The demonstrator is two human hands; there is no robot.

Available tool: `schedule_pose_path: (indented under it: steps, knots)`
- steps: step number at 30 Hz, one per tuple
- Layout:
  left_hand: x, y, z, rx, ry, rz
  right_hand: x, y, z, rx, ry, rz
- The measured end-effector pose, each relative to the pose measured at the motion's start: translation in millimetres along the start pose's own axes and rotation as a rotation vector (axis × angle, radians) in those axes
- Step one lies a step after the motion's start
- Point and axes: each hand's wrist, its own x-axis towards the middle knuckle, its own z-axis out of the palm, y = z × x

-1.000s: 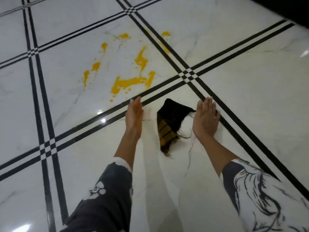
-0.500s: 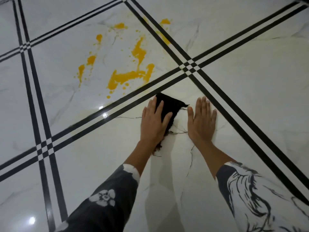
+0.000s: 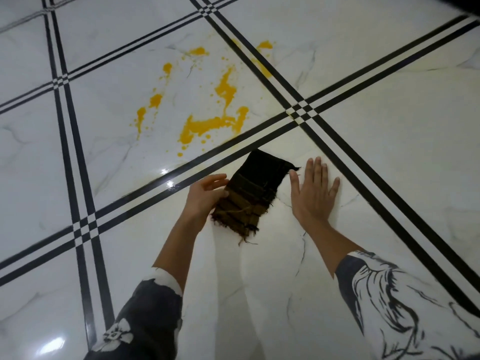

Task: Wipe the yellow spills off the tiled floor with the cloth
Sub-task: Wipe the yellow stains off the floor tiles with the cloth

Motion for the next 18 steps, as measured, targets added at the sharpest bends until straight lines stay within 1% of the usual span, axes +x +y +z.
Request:
schedule_pose_path:
  steps: [1, 2, 4, 5, 6, 7, 9, 10, 11, 13, 15, 16, 17, 18]
  knots:
    - [-1.0, -3.5, -7.0, 0.037, 0.037, 0.009, -2.3, -3.0, 0.2, 0.008, -0.004, -0.014]
    - [-1.2, -7.2, -10.5, 0.121, 0.128, 0.058, -4.3, -6.7, 0.1, 0.016, -0.005, -0.037]
    - [-3.1, -8.9, -4.4, 0.35, 0.34, 0.228, -7.6, -13.1, 3.0, 0.024, -0.014, -0.085]
    - [-4.3, -5.2, 5.2, 0.444, 0.374, 0.346, -9.1, -15.0, 4.7, 0.026, -0.023, -0.101]
    - [-4.1, -1.9, 17.9, 0.528, 0.32, 0.46, -10.6, -16.1, 6.0, 0.027, -0.034, -0.109]
    - [-1.9, 0.7, 32.2, 0.65, 0.203, 0.545, -12.1, -16.3, 7.3, 0.022, -0.039, -0.116]
    - [9.9, -1.4, 58.6, 0.992, -0.02, 0.673, -12.7, -13.1, 8.6, -0.008, -0.036, -0.137]
    - [18.5, -6.6, 67.7, 1.135, -0.068, 0.699, -12.6, -10.2, 9.0, -0.028, -0.035, -0.152]
    - [26.1, -12.1, 72.4, 1.228, -0.073, 0.686, -12.2, -7.8, 8.5, -0.048, -0.038, -0.166]
    - [30.0, -22.8, 70.8, 1.272, -0.05, 0.672, -10.5, -5.0, 8.7, -0.08, -0.033, -0.172]
    - [14.8, -35.9, 57.7, 1.218, -0.084, 0.692, -10.8, -8.6, 8.8, -0.125, 0.02, -0.164]
    - [5.2, -47.3, 44.7, 1.19, -0.058, 0.701, -11.8, -13.4, 8.3, -0.135, 0.049, -0.163]
    - [-1.8, -58.1, 27.2, 1.147, 0.008, 0.695, -11.6, -20.1, 8.2, -0.127, 0.058, -0.175]
    - [-5.4, -66.6, 5.8, 1.095, 0.105, 0.638, -11.5, -26.5, 9.3, -0.114, 0.053, -0.203]
